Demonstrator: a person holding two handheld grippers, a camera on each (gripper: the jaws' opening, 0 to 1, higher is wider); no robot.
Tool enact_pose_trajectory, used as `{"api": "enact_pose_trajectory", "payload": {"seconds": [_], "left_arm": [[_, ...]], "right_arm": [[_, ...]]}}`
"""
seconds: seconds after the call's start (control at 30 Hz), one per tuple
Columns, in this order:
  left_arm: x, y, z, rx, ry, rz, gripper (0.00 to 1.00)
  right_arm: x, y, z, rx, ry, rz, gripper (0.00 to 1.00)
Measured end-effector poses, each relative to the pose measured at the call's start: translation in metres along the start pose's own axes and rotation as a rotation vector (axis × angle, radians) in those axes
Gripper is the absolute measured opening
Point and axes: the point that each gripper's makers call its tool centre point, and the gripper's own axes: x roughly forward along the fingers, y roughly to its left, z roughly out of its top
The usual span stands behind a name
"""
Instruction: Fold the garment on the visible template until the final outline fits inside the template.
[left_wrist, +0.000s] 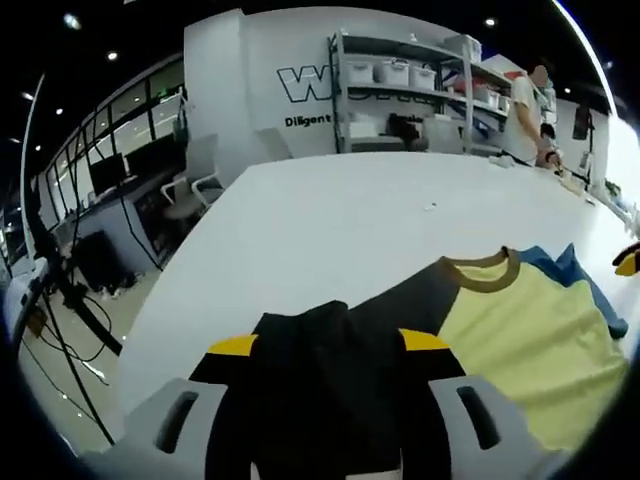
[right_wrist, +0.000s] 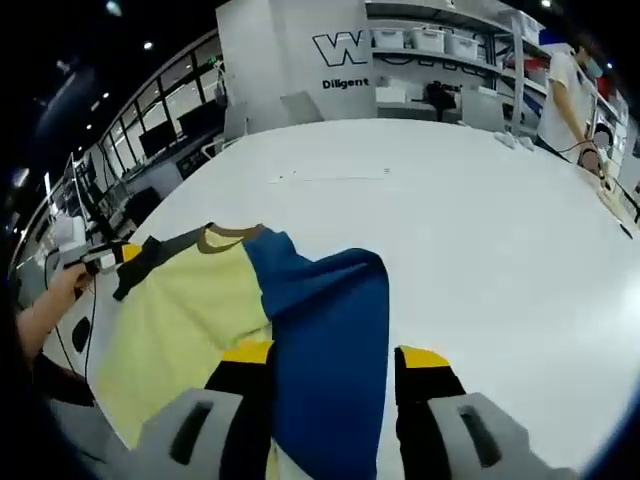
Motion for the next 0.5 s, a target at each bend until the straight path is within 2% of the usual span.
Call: {"api": "enact_pose_trajectory", "payload": {"seconds": [0.07,0.23,0.27,0.37,0.43,0.5], "left_arm": [[0.002,0.0,-0.002,-0.009,0.006,-0.007,0.63],[0.006,-0.003,-0.006,-0.016,0.02,-0.025,0.71],[0.006,-0.004,-0.007,-0.016,0.024,-0.029,0.72],[0.009,-0.006,-0.009,-0.013,0.031,-0.037,0.73],[0.01,-0.006,-0.01,-0.008,0.032,-0.041,0.71],[0.011,-0.006,-0.01,-0.004,0.033,-0.038,0.69]], "right_arm": [[0.009,-0.005,0.0,0.005,0.003,0.006,0.52],[0.034,-0.016,0.011,-0.003,-0.027,0.019,0.5],[0.04,-0.02,0.018,-0.032,-0.056,0.016,0.49],[0.053,-0.026,0.025,-0.059,-0.071,0.018,0.42],[0.061,-0.029,0.029,-0.06,-0.075,0.017,0.37],[0.067,-0.033,0.027,-0.082,-0.045,0.003,0.35]]}}
